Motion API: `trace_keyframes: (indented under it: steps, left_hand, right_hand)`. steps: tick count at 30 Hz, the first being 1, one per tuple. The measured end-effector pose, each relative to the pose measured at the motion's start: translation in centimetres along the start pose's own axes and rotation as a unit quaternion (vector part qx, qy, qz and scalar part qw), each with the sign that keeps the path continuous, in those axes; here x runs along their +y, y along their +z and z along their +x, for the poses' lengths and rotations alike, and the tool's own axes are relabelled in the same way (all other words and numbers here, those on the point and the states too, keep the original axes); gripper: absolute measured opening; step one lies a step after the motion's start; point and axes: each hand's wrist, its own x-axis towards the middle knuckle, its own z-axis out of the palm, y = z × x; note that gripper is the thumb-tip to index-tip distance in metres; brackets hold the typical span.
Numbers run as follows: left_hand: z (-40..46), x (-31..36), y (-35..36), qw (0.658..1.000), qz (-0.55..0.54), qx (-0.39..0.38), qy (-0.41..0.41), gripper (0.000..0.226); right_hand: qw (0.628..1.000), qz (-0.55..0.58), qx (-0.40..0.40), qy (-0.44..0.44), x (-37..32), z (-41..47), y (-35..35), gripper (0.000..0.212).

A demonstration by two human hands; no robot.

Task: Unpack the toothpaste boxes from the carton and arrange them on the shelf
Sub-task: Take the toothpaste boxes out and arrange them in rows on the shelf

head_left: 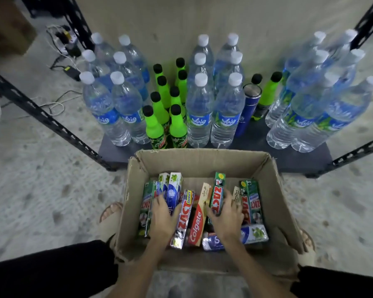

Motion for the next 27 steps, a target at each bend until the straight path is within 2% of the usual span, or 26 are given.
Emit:
trace_keyframes:
  steps: [3, 7, 12, 18, 27]
  left_hand:
    - [0.4, -0.2, 1.1, 1.000, 0.010, 0.003, -0.001, 0.071]
    - [0.7, -0.5, 1.8, 0.999, 0.025, 0.023, 0.004, 0.065]
    - [0.7, -0.6, 1.9, 0.999, 0.002, 0.035, 0.003, 0.063]
    - [0.7, -0.4, 1.4, 0.999, 0.018, 0.042, 0.028, 0.051]
    - [-0.6, 0.6, 0.4, 0.997, 0.024, 0.054, 0.057, 0.038]
  right_hand:
    - [1.000, -0.025, -0.007, 0.016, 0.3, 0.8, 1.0, 0.102]
    - [1.000, 0.014, 0.000, 0.025, 0.9, 1.4, 1.9, 0.104]
    - [0.996, 0.079, 0.019, 0.023, 1.1, 0.8, 1.8, 0.094]
    - [0.991, 0.118, 0.022, 0.052, 1.5, 0.6, 1.7, 0.085]
    - [0.990, 0.091, 0.108, 0.017, 1.4, -0.4, -1.7, 0.069]
